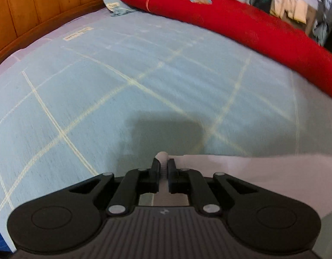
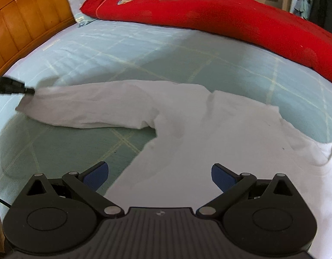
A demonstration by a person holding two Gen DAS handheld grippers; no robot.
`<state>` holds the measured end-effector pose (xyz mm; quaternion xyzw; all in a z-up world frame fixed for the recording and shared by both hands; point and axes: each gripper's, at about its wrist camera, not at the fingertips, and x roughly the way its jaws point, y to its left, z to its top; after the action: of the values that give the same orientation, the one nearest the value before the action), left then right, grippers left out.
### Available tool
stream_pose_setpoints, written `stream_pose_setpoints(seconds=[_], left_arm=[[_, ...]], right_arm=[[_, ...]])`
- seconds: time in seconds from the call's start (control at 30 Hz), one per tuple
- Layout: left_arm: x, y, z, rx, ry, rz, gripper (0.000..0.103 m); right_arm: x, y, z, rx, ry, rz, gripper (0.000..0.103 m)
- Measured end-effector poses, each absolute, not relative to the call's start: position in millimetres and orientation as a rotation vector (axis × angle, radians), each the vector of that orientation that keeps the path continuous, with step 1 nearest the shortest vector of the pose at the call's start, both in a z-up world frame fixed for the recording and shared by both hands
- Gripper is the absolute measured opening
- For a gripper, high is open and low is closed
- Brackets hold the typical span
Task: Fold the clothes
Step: 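Fold the gripped side and sleeve over the shirt body with the left gripper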
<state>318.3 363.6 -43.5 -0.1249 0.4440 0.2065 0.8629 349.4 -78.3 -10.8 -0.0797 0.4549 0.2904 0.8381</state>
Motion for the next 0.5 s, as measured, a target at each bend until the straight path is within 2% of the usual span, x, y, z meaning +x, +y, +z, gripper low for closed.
stream_pose_setpoints(seconds=[0.13,0.3,0.37,0.43,0.5], left_arm=[[318,369,-46,-0.275,0.961,0.441,0.016],[310,377,-38,-0.269,0.916,0.523,0.013],[309,375,-35,-0.31,0.907,0.491,0.025],[305,370,-38,-0.319,0.906,0.486,0.046],[302,368,-44,-0.346,0.913,0.489,0.05]], right_arm=[[350,-70,-12,-0.167,0.968,0.63,0.103],[350,-61,-10,-0.184,0.961,0.653,0.103],[350,-59,-10,-0.19,0.959,0.656,0.103],[350,-58,-11,-0.188,0.963,0.657,0.103],[350,-58,-11,-0.177,0.968,0.659,0.103]])
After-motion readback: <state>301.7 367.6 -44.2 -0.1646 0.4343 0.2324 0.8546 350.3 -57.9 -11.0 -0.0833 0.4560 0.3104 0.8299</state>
